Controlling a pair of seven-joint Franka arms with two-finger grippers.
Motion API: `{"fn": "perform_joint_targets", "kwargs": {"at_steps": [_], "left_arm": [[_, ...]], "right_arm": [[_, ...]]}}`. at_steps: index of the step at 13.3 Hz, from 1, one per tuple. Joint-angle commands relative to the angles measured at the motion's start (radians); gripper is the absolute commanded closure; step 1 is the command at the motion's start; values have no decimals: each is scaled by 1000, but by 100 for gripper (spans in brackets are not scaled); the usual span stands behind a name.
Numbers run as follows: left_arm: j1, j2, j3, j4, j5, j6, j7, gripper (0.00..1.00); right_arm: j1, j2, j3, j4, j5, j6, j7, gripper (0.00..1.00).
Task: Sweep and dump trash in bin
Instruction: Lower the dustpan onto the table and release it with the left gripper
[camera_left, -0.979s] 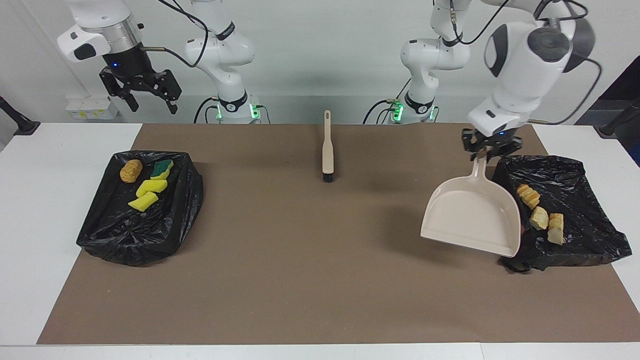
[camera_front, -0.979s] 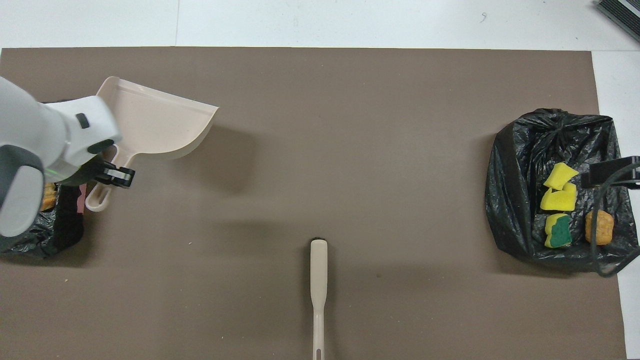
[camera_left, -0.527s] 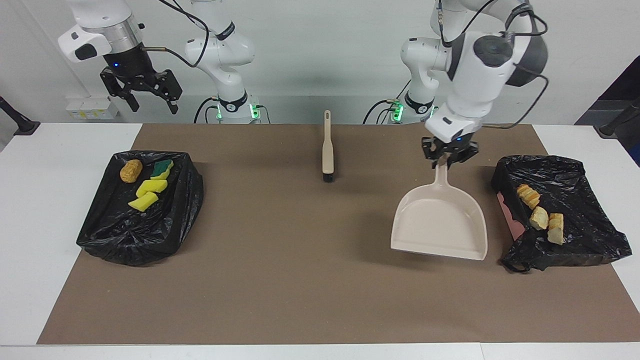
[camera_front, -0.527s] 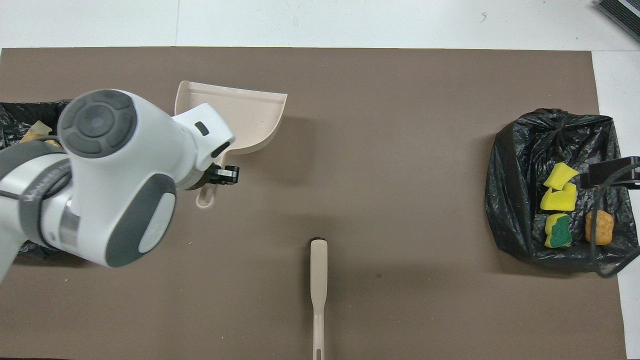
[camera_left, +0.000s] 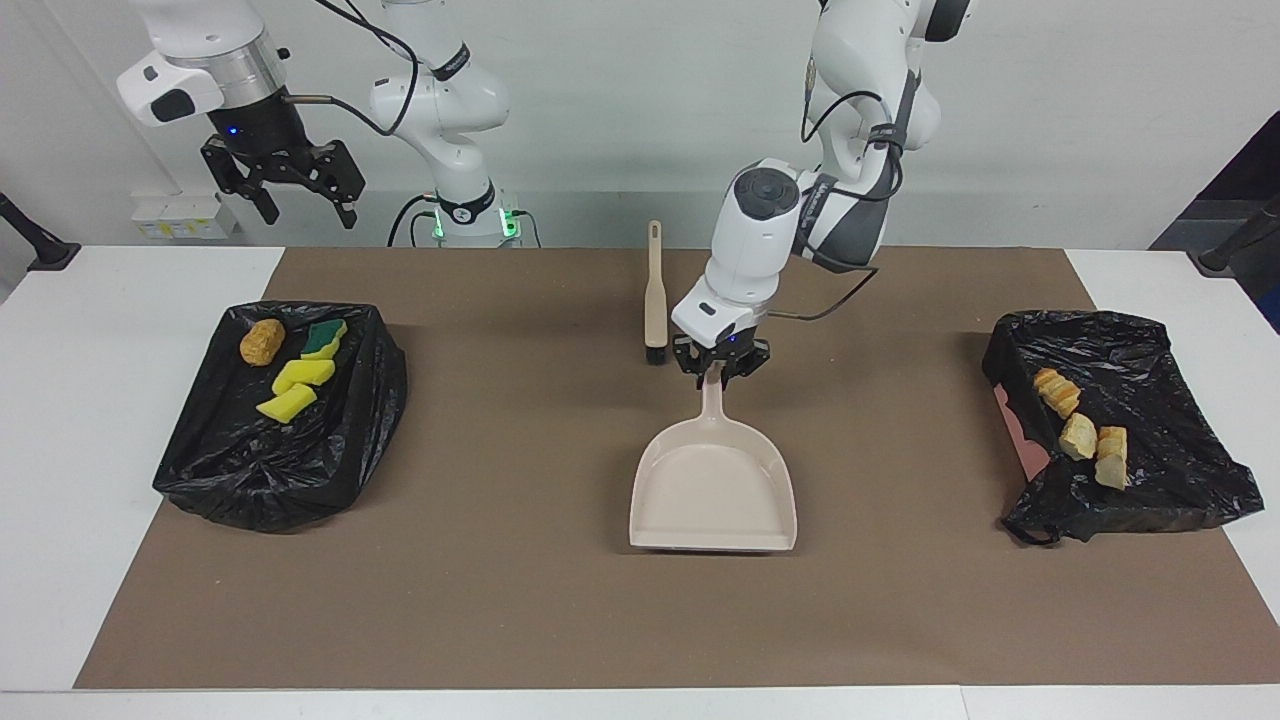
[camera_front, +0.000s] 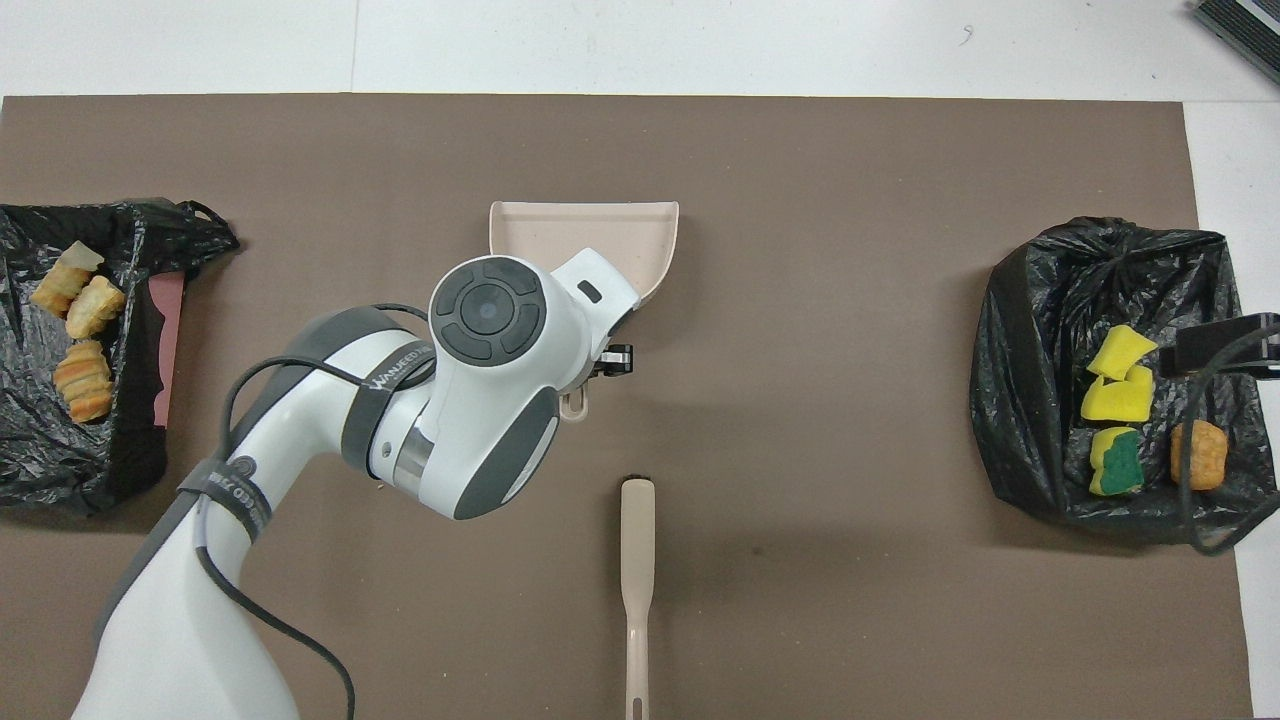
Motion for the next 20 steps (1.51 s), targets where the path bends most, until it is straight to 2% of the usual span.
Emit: {"fn": "perform_joint_targets", "kwargs": {"at_steps": [1,4,5,6,7,9,10,15,20], "left_arm": [[-42,22,16,16,-14,48,-42,100],[-84,69,2,21,-14,102,-63,100],[-83,71,2,21,-13,99,-65,96],[-80,71,2,24,-4,89,-63,71],[-83,71,5,26,4,87,-73,23],[-75,58,7,36,21,82,-96,13],[-69,54,10,36,21,79,-94,0],[58,11,12,55,38,36,-67,0],[237,-6,1,86,7,-31,85,0]], "right_arm": [[-15,-12,8,-17,19,12,-26,0],[-15,-12,8,-17,21,12,-26,0],[-15,-12,8,-17,21,11,-26,0],[-15,-12,8,-17,21,12,-26,0],[-15,-12,8,-17,21,12,-26,0],[-15,-12,8,-17,21,12,-26,0],[-15,-12,8,-17,19,12,-26,0],[-15,-12,8,-17,19,12,-26,0],[-15,-12,8,-17,21,12,-26,0]]}}
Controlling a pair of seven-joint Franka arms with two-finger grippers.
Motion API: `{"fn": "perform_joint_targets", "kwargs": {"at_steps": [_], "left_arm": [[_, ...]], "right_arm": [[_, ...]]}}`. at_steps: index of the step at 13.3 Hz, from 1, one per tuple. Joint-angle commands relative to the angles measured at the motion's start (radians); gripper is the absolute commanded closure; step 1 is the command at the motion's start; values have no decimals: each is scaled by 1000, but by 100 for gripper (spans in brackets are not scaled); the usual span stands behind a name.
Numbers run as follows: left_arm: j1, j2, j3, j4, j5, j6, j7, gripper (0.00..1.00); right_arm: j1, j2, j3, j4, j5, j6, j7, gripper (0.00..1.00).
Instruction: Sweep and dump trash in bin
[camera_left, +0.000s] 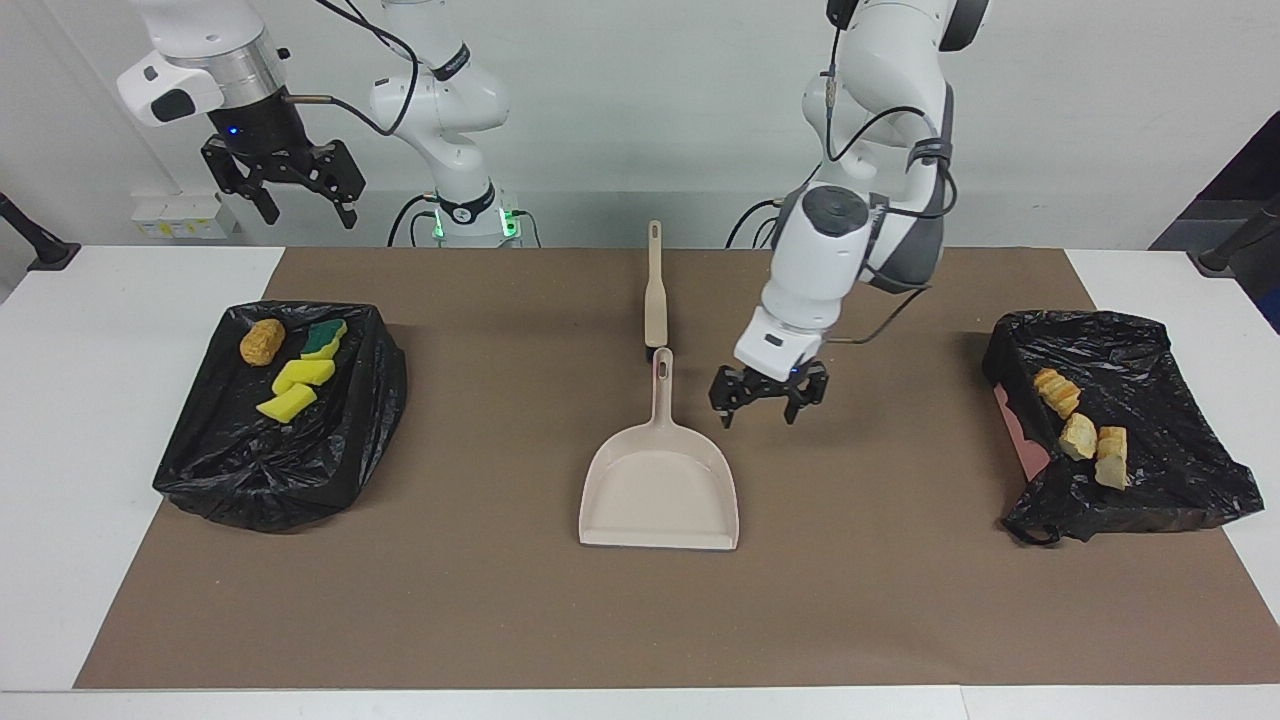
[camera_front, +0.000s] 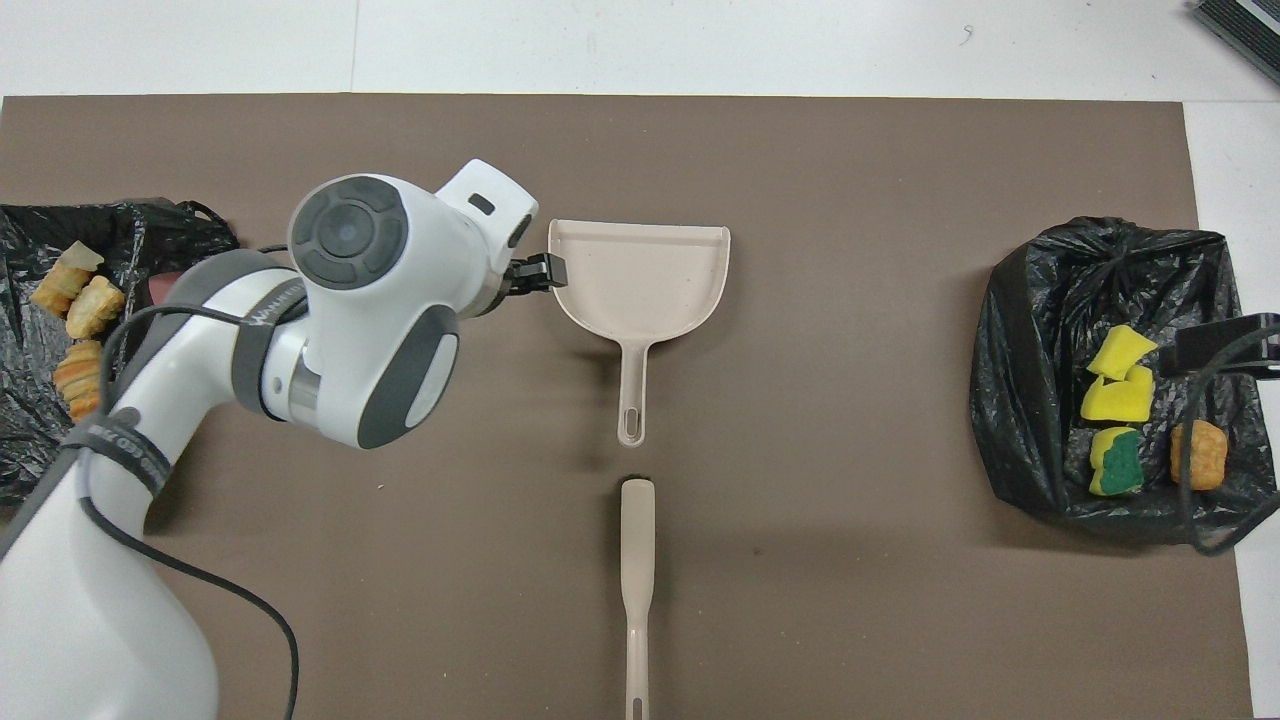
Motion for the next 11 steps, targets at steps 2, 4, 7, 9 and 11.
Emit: {"fn": "perform_joint_targets", "kwargs": {"at_steps": [2,4,7,9,11], "left_arm": [[124,-31,-19,8,-34,-86,152,0],[199,-69,-19,8,-71,-141,254,0],[310,-123,-13,8,-113,-236,429,0],[353,-150,-8,8,-114,-276,489,0],[391,-186,1,5,-101,-307,531,0]], "right_arm": [[-15,-12,8,-17,20,11,-26,0],[-15,-12,8,-17,19,12,-26,0],[-15,-12,8,-17,19,12,-26,0],[-15,-12,8,-17,20,12,-26,0],[-15,-12,8,-17,20,11,-26,0]]}}
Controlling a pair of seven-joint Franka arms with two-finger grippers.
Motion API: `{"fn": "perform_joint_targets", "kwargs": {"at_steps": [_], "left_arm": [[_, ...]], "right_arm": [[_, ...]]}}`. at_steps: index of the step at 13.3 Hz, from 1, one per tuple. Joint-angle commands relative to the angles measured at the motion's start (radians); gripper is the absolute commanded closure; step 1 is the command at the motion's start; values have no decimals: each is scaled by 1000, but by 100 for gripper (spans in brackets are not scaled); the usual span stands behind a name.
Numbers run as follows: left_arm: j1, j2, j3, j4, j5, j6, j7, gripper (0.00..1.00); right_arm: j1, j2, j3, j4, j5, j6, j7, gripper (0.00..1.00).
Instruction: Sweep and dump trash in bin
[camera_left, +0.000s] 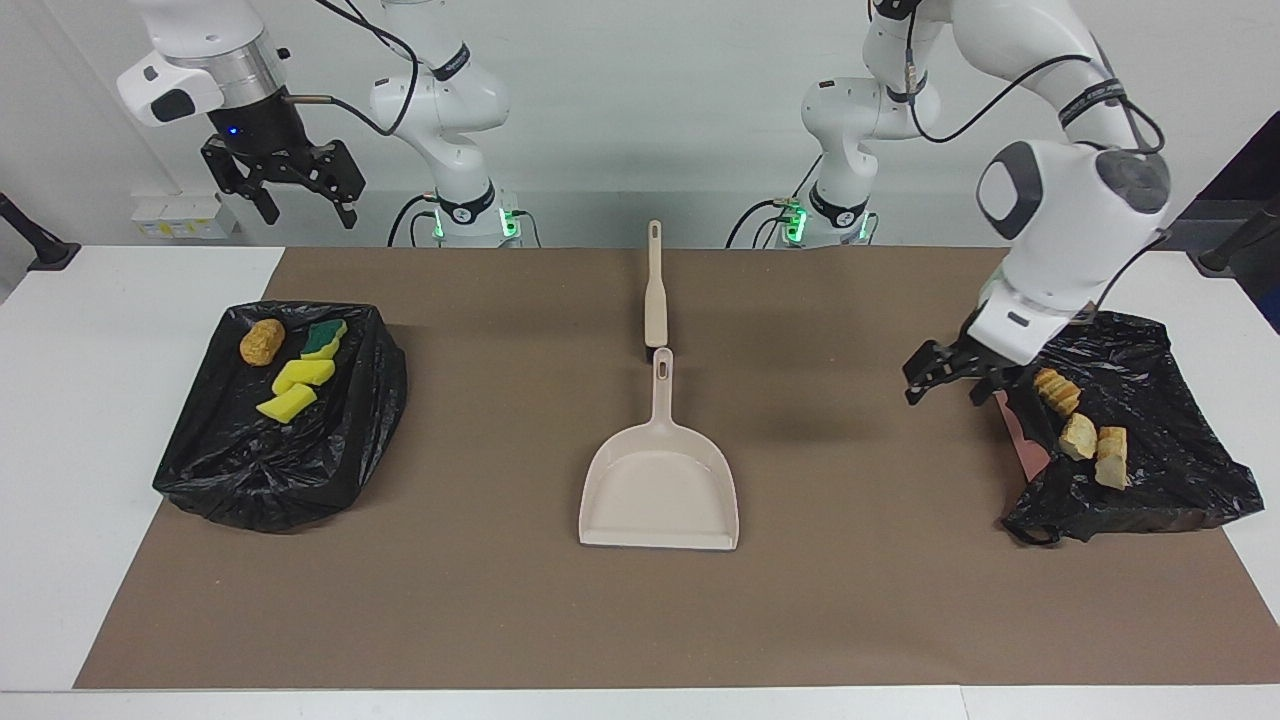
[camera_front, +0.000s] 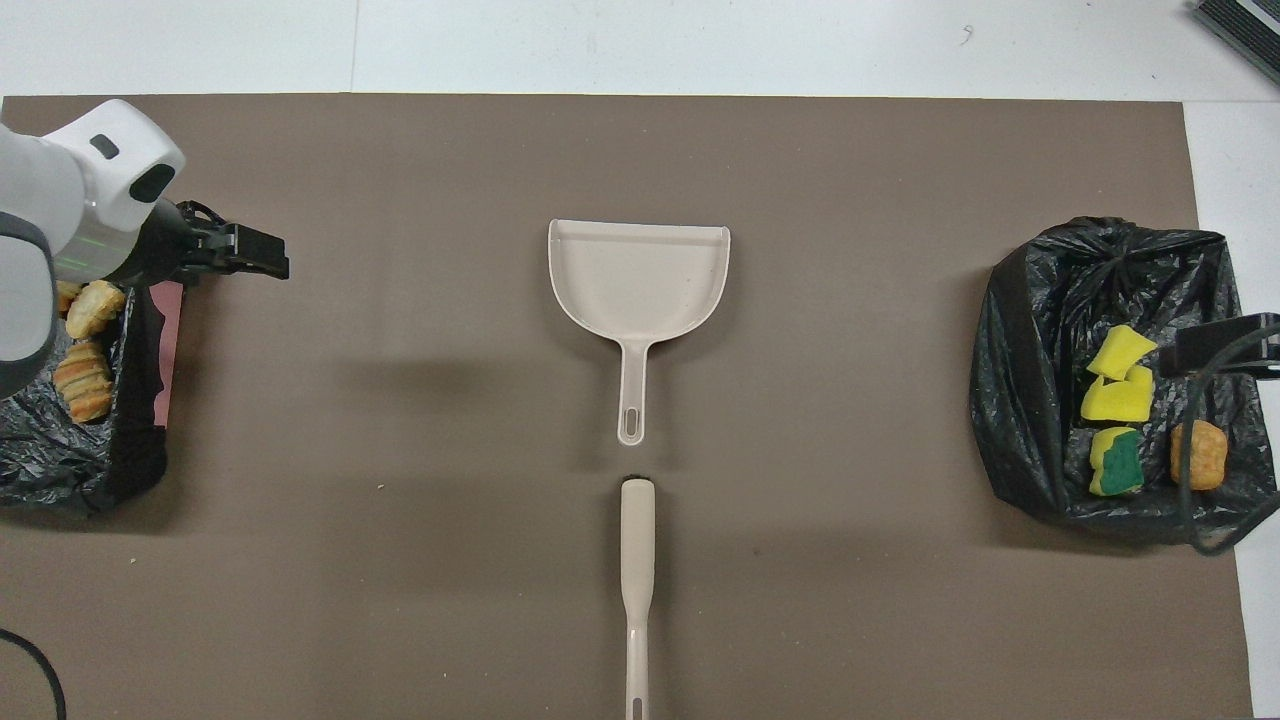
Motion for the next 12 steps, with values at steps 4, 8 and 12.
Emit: {"fn": "perform_joint_targets", "kwargs": {"at_steps": [4,8,12], "left_arm": [[69,-93,28,-9,25,-94,118,0],[47,-146,11,23,124,-186,43,0],[63,-212,8,-9,124,-241,86,0]], "right_arm": [[-15,-12,8,-17,20,12,-26,0],[-15,-12,8,-17,20,11,-26,0],[-15,-12,8,-17,20,12,-26,0]]}}
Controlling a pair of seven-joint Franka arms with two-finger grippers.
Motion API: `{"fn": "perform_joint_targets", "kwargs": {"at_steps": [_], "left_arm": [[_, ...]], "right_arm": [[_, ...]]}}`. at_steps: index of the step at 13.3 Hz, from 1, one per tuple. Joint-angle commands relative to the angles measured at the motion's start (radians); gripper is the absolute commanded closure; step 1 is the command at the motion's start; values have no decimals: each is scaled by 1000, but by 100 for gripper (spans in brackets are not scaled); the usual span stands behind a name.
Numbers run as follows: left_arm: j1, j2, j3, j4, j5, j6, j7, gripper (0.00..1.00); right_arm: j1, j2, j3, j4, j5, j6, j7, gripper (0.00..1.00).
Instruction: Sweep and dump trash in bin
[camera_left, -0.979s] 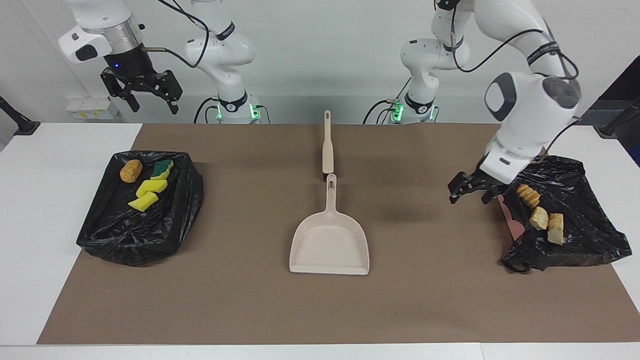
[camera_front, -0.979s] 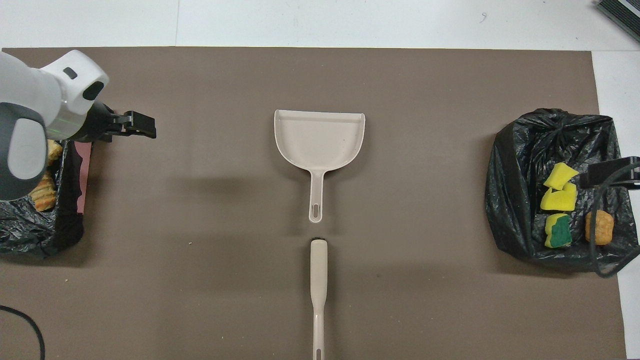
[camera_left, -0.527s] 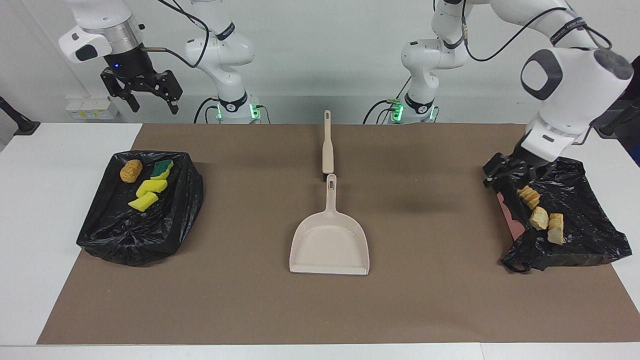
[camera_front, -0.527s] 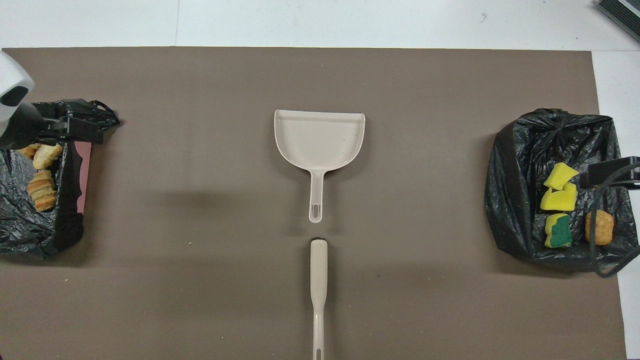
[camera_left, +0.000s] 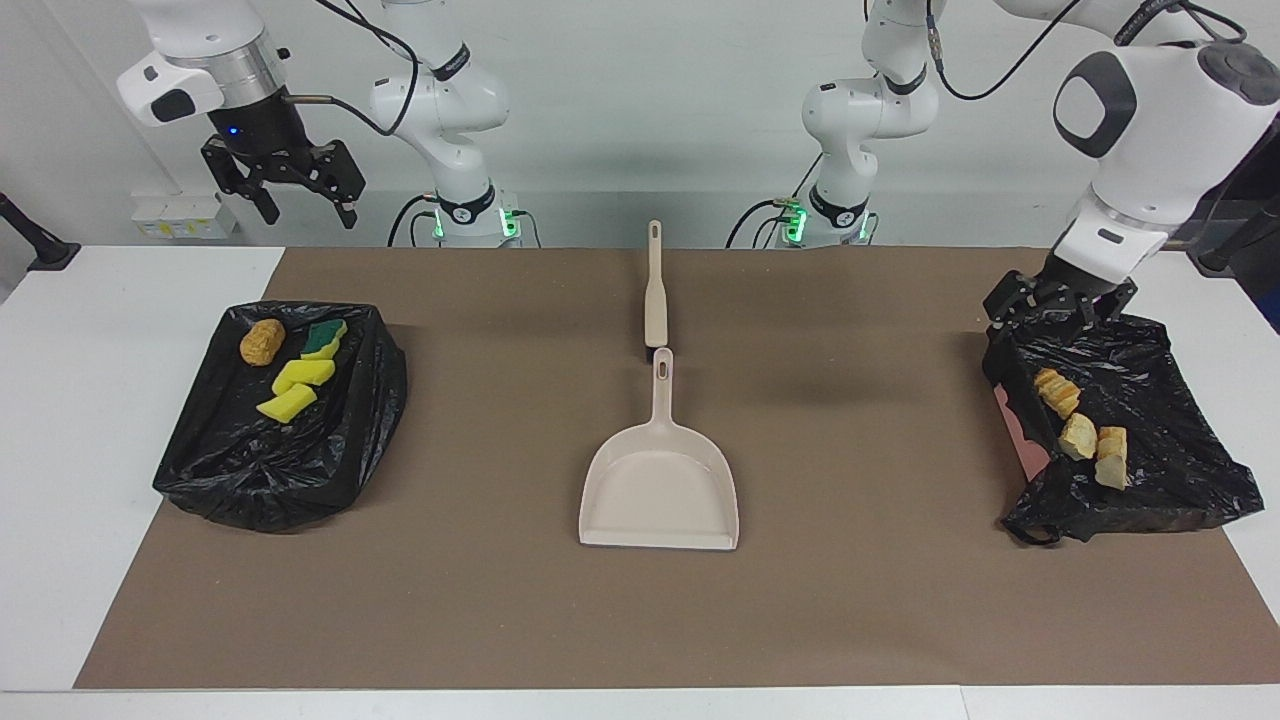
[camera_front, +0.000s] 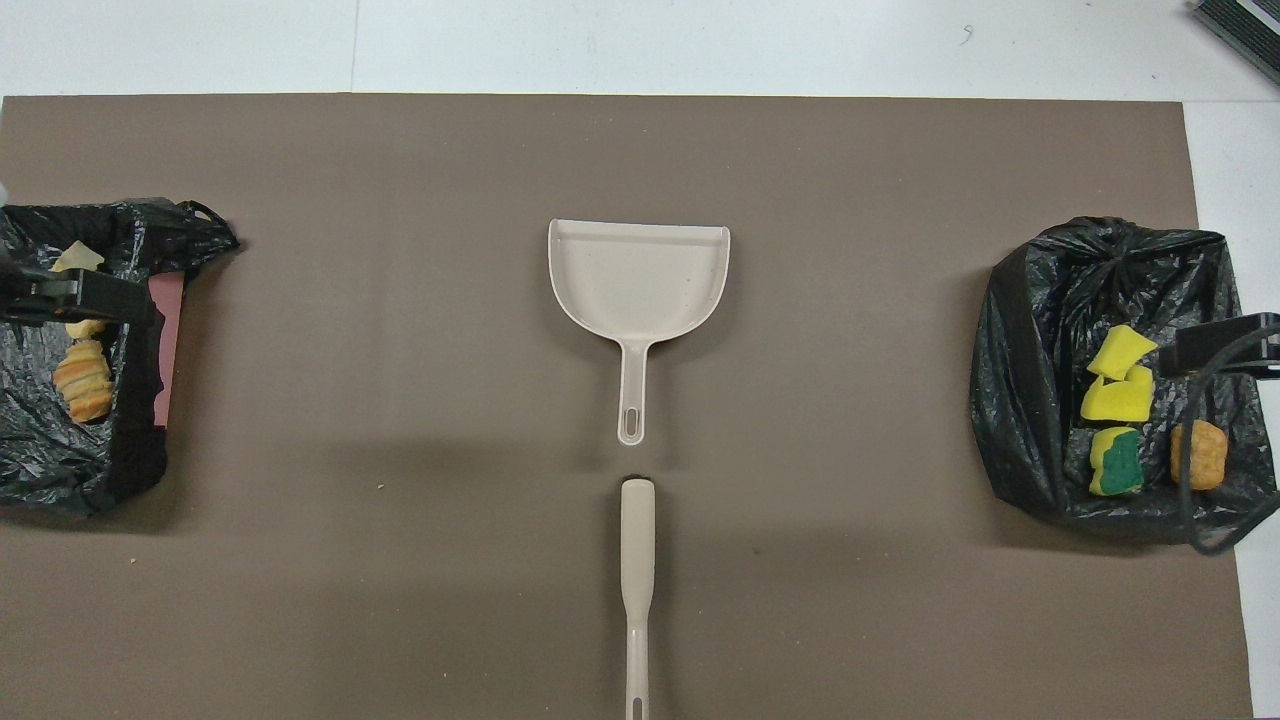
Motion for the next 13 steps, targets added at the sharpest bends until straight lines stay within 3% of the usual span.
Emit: {"fn": "perform_joint_targets", "kwargs": {"at_steps": [1,7,10,13], "left_arm": [[5,-36,16,-23,16,-22,39,0],[-10,13,14,94,18,-143,35,0],[-13,42,5,104,19,-156,35,0],[-21,121,-6,227,18,-247,36,0]], "right_arm": [[-15,-12,8,-17,20,12,-26,0],[-15,-12,8,-17,20,12,-26,0],[-15,-12,8,-17,18,12,-26,0],[-15,-12,8,-17,20,12,-26,0]]}}
